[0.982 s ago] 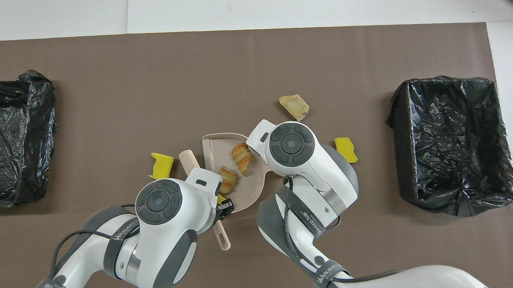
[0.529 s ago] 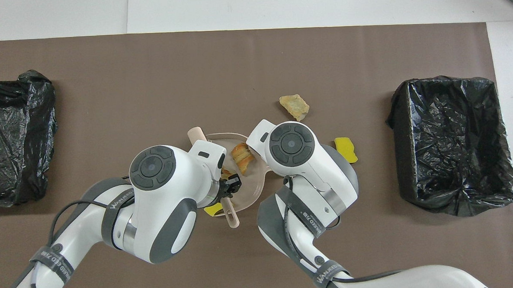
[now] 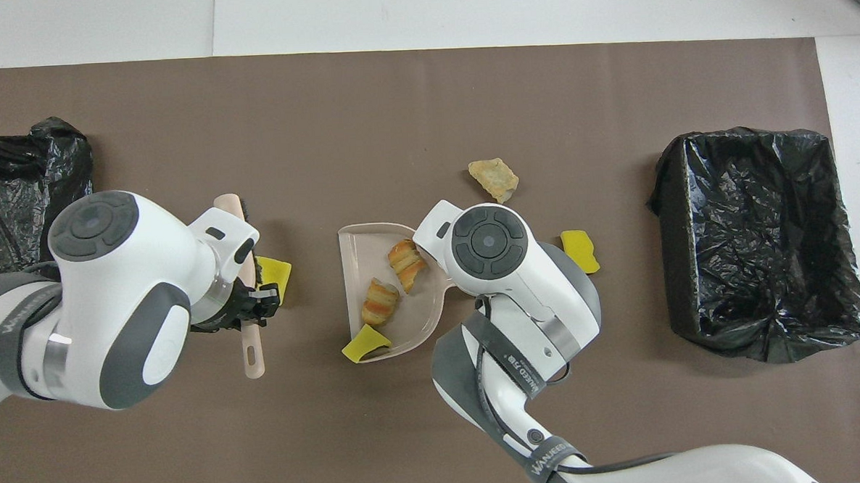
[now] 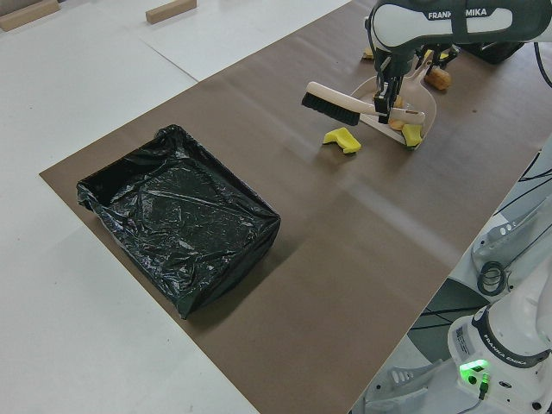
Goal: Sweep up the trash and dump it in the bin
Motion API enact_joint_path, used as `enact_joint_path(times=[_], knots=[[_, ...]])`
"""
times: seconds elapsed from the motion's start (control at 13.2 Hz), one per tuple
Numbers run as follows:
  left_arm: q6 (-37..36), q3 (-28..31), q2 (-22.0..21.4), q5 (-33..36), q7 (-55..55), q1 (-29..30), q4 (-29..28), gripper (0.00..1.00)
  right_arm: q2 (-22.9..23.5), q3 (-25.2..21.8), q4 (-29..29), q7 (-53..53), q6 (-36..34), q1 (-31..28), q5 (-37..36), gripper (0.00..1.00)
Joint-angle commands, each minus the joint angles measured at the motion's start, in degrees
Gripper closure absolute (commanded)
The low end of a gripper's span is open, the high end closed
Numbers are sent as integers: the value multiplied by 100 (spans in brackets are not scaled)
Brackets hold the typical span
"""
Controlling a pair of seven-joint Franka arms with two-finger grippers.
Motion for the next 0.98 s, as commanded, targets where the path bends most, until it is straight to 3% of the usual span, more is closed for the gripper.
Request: enact_joint_path(times=[0.0, 0.38, 0.76, 0.91], knots=[[-3, 51, -243, 77, 717, 275, -576, 100, -90, 64, -170, 137, 188, -39, 58, 100], [391, 7, -138, 279, 1333, 206, -983, 100, -90, 64, -170, 137, 188, -30, 58, 100], [524, -107, -190, 157, 1168, -724, -1009, 100, -99, 55, -179, 146, 188, -30, 58, 100], [672, -343, -234, -27, 555, -1067, -1026, 100, -90, 55, -179, 137, 188, -30, 58, 100]])
